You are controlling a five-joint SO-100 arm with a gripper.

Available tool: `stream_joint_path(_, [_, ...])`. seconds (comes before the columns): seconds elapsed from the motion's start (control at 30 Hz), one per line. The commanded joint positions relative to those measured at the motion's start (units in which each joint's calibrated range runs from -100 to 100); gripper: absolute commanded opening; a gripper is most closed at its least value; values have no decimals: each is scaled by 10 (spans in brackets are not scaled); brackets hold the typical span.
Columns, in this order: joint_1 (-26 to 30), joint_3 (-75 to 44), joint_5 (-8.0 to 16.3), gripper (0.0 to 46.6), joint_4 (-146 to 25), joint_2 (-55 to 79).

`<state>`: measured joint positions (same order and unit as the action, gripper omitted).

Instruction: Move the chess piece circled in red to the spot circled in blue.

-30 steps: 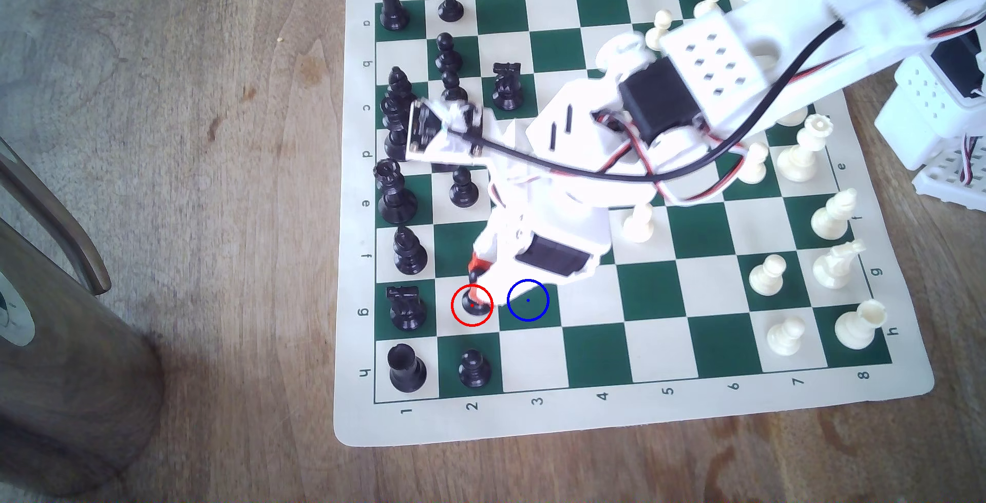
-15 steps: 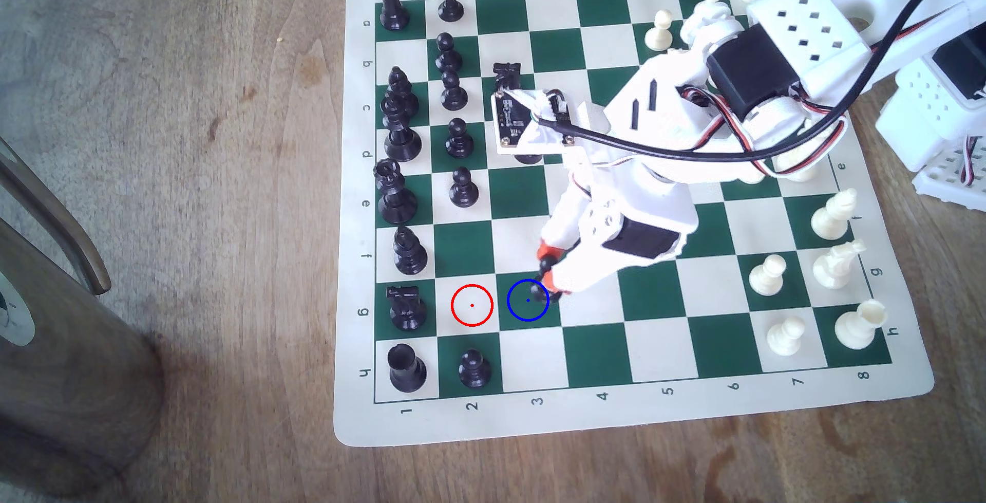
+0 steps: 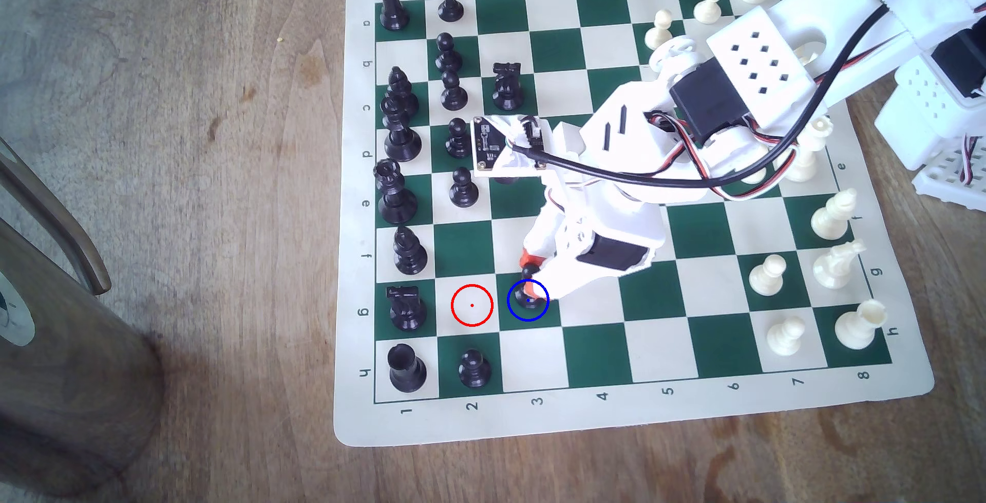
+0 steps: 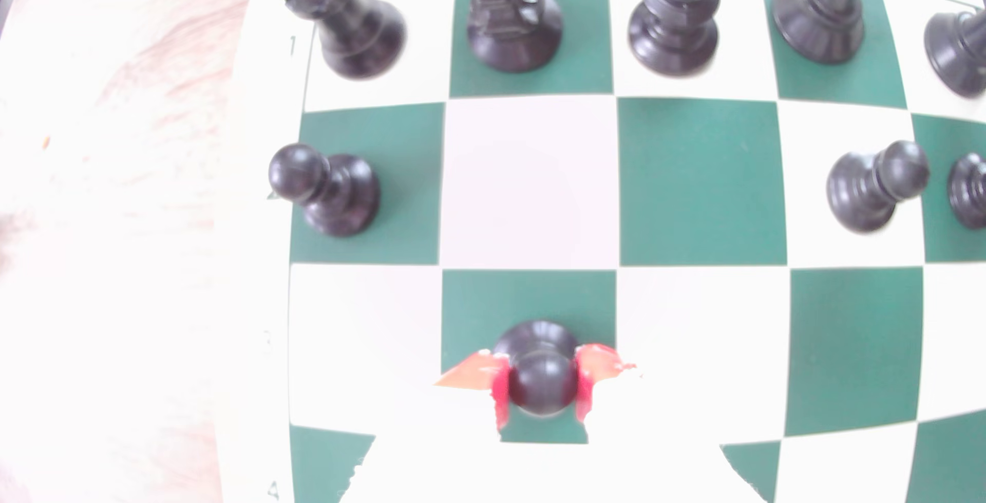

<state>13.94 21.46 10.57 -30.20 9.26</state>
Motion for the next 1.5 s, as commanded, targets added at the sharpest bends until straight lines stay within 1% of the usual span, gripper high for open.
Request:
stream_joint_path(0.0, [3,-21,-1,11,11,-14])
stream_joint_path(0.07, [1,-10,0,91,30,-14])
stream_joint_path(0.1, [-1,-5,0,123,40,-14])
stream_joint_path(0.13, [-2,-1,0,138,48,-14])
stream_joint_path(0.23, [-4,7,0,162,55,-25])
stream_joint_path(0.4, [-4,21,-3,174,51,-46])
stream_joint_path(0.53, [-3,47,-7,168,33,-87])
stream_joint_path(0.67, [-1,96,-7,168,28,-171])
stream_joint_path(0.8, [15,202,-6,163,10,-347])
stream_joint_path(0.87, [17,256,-7,150,-5,-449])
stream_joint_path(0.9, [12,278,-10,145,-13,-488])
stream_joint_path(0.97, [-10,344,-24,138,-10,-565])
stream_joint_path(1.13, [-75,517,-57,135,1,-761])
stream_joint_path(1.23, [-100,602,-71,132,11,-858])
stream_joint_path(1.27, [-107,621,-72,125,20,-878])
stream_joint_path(1.3, [-113,636,-73,105,33,-891])
stream_joint_path(1.4, [-135,695,-75,33,136,-910])
stream_joint_path(1.43, [-141,716,-75,2,182,-908])
stream_joint_path(1.47, [-148,733,-75,2,217,-907])
